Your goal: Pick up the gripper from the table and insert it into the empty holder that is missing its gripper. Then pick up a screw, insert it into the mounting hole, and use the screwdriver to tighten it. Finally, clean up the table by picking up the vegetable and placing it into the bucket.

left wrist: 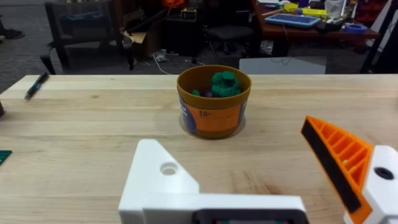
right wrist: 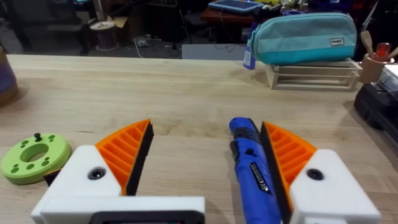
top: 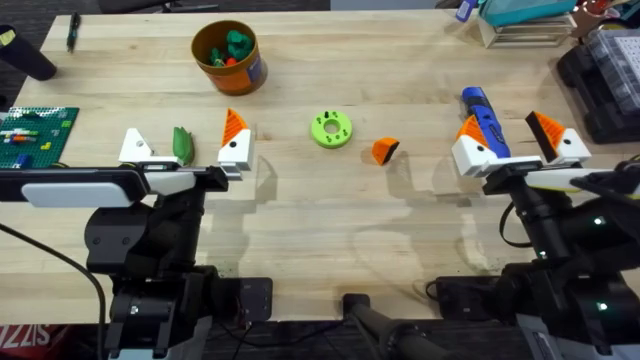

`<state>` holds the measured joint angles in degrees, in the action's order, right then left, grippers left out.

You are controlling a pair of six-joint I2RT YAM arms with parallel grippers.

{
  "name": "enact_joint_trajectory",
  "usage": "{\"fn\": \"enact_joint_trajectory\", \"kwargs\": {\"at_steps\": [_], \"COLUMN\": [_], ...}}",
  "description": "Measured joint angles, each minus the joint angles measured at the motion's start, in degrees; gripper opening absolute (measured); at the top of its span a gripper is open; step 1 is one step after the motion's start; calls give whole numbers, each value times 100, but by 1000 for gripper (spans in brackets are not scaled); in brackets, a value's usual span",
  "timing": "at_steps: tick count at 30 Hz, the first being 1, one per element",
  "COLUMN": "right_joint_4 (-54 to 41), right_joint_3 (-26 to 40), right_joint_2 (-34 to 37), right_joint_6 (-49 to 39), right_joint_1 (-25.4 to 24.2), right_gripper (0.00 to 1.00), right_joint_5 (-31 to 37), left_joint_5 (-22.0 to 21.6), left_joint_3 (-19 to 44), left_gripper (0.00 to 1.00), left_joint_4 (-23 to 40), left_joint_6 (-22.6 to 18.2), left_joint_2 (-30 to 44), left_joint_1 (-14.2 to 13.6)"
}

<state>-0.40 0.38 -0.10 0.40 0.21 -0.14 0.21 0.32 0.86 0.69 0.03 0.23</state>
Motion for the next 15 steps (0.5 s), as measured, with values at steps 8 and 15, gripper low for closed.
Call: {"fn": "enact_joint_trajectory", "kwargs": {"at_steps": [8,15], "right_joint_4": [-11,15], "right_joint_3": [0,0], "right_joint_2": [0,0], "right_joint_6": [-2,-2], "right_joint_1": [0,0], "right_gripper": [994,994], "right_joint_5": [-9,57], "left_joint_5": [0,-2], "left_joint_3": [0,0], "left_gripper": [993,993], "left_joint_4": [2,0], "left_joint_6": [-2,-2], "left_joint_2": [2,2], "left_joint_1": [0,0]}}
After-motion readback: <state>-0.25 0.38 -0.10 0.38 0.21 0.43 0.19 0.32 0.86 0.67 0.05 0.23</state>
